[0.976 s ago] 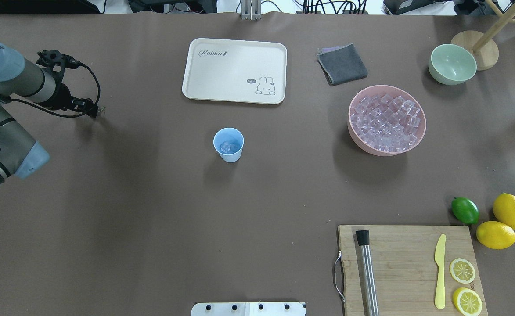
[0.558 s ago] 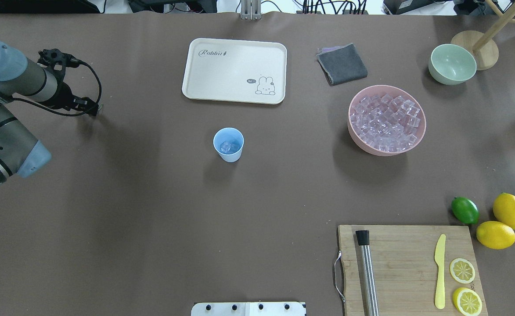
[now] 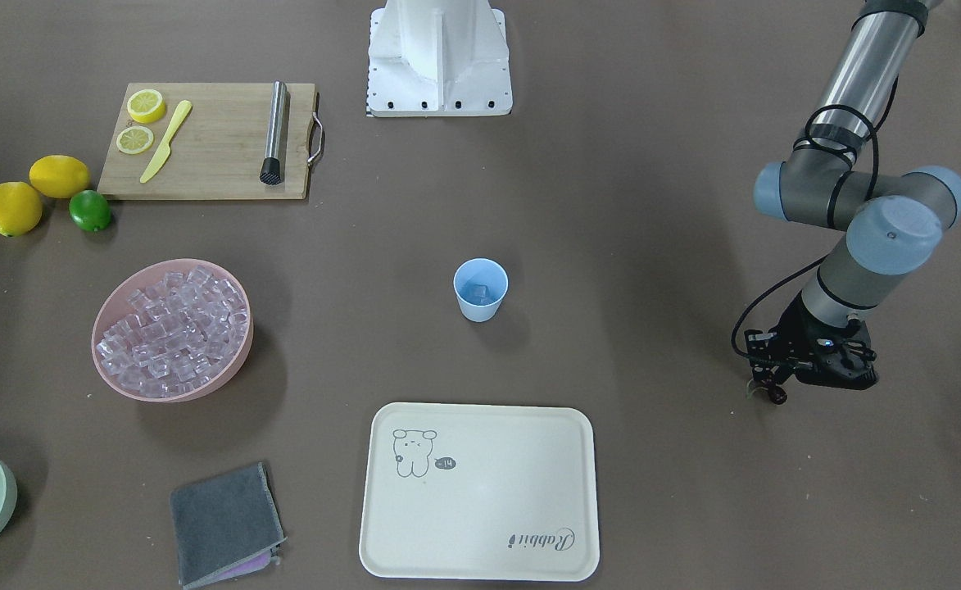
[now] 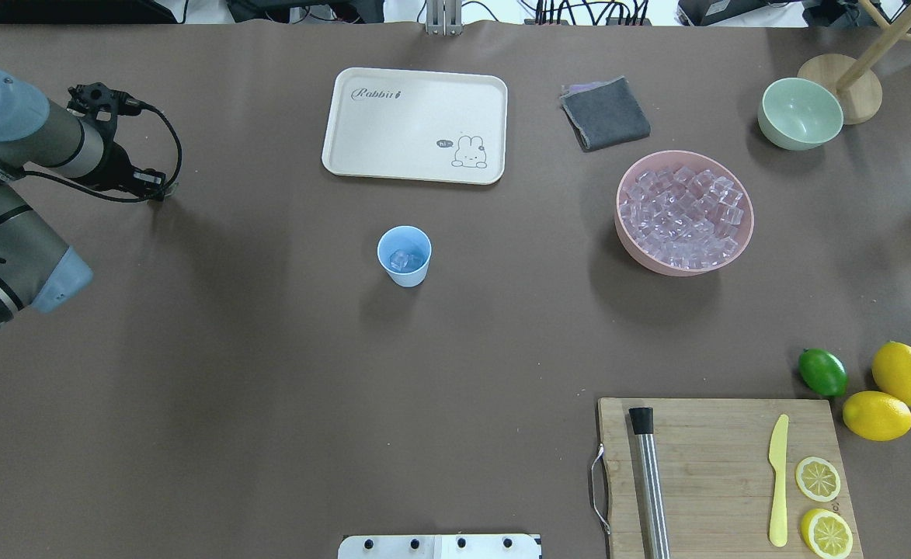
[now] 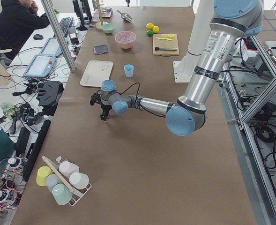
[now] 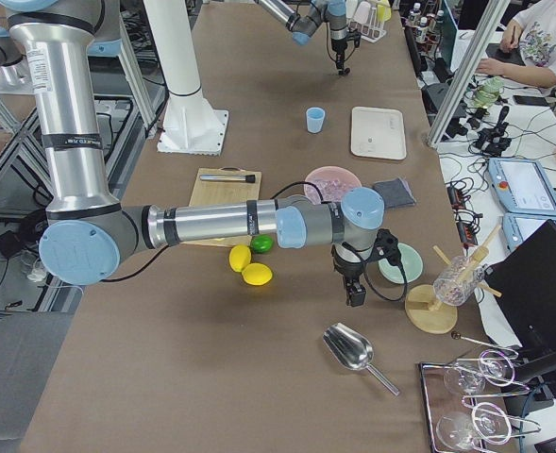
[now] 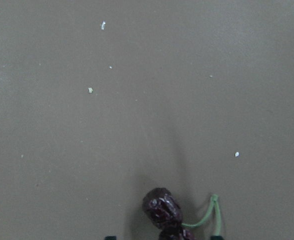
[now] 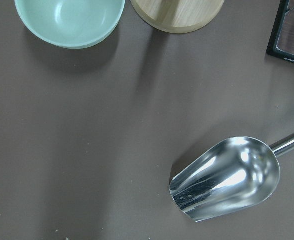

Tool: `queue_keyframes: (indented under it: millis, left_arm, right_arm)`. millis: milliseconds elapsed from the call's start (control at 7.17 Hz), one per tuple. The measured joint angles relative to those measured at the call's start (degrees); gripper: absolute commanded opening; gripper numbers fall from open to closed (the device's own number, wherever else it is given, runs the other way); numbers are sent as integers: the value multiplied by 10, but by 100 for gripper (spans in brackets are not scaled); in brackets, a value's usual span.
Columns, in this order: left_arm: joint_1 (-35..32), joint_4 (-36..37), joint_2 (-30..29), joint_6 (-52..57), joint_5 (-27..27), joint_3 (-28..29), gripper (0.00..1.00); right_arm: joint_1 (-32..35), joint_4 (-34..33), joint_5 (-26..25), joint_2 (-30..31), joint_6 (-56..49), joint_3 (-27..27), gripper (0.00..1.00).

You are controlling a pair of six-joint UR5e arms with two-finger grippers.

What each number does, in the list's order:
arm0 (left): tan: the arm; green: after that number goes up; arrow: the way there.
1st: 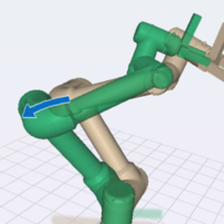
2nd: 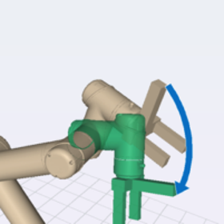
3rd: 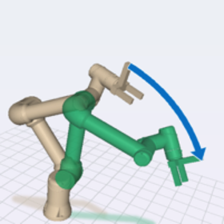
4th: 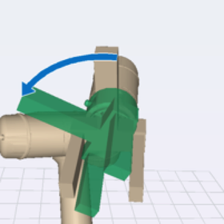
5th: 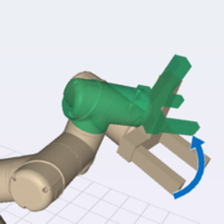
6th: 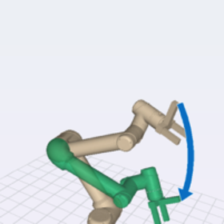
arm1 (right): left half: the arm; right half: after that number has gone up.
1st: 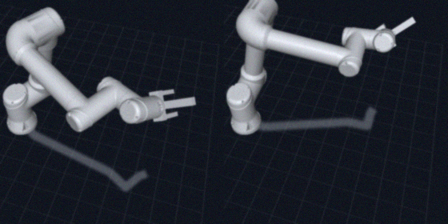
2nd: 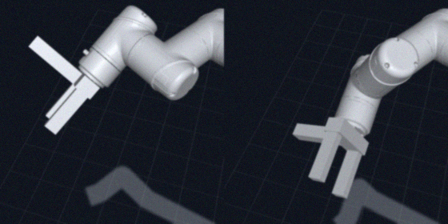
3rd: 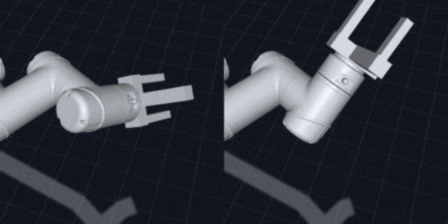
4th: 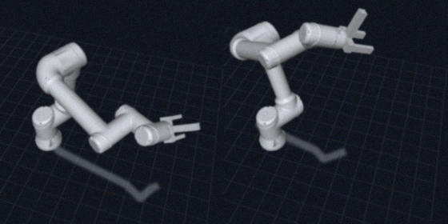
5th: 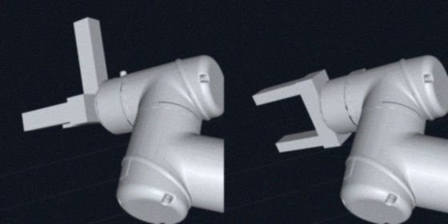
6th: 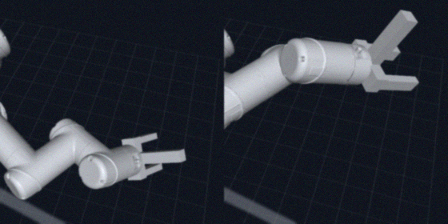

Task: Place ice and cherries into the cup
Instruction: 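Withdraw the right arm while the left gripper lowers onto the dark cherry, then lift the cherry with the left gripper and move it over the blue cup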

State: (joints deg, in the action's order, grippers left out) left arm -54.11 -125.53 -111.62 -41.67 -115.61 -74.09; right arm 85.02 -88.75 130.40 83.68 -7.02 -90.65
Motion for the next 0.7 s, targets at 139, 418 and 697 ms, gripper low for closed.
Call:
queue_keyframes:
  millis: [139,418,697]
  left_arm:
    - [0,-2,0,-13,-1,-2,0]
    - [-3,2,3,-30,-9,-25,0]
    - [-22,17,1,-34,-40,-76,0]
  right_arm:
    - [0,0,0,3,0,-1,99]
    - [-1,1,0,5,1,-2,99]
    - [-1,1,1,7,1,-4,99]
